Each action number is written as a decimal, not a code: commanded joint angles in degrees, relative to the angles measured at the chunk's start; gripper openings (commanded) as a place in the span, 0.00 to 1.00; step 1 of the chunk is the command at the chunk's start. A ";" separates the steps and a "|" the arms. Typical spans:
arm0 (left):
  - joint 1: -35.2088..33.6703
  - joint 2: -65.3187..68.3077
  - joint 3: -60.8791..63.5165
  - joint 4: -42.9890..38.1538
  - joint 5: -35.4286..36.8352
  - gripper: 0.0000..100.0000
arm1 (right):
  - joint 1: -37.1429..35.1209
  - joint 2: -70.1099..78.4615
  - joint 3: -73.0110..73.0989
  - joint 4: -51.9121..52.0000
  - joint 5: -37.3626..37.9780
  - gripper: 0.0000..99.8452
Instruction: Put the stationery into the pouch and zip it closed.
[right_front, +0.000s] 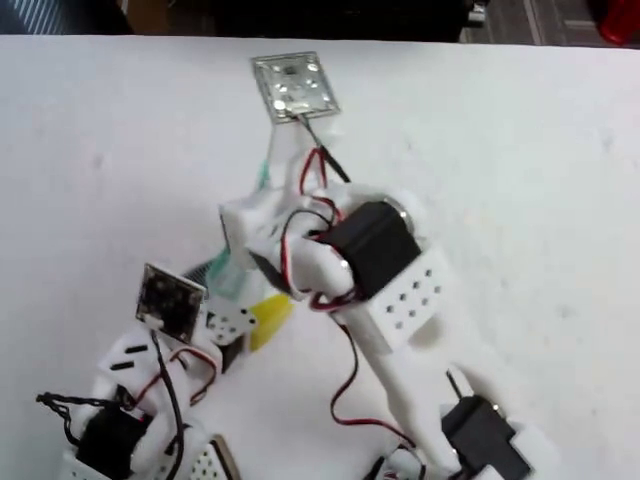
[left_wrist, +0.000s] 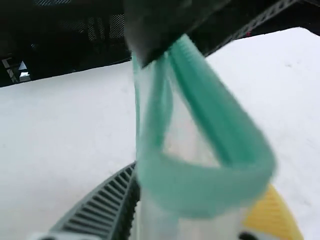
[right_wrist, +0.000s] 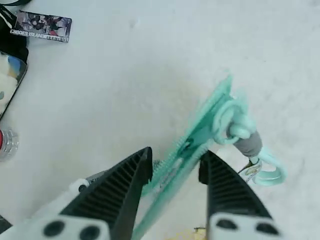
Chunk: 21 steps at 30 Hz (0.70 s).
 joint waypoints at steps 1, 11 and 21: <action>3.12 0.31 -3.25 1.49 -6.07 0.31 | 1.01 3.91 -1.67 1.54 2.64 0.17; 2.77 0.31 -11.43 9.14 -7.91 0.31 | 1.63 5.32 2.20 1.98 25.41 0.02; -6.81 0.31 -12.40 6.07 -10.29 0.31 | 11.03 -8.84 -3.52 1.54 51.87 0.02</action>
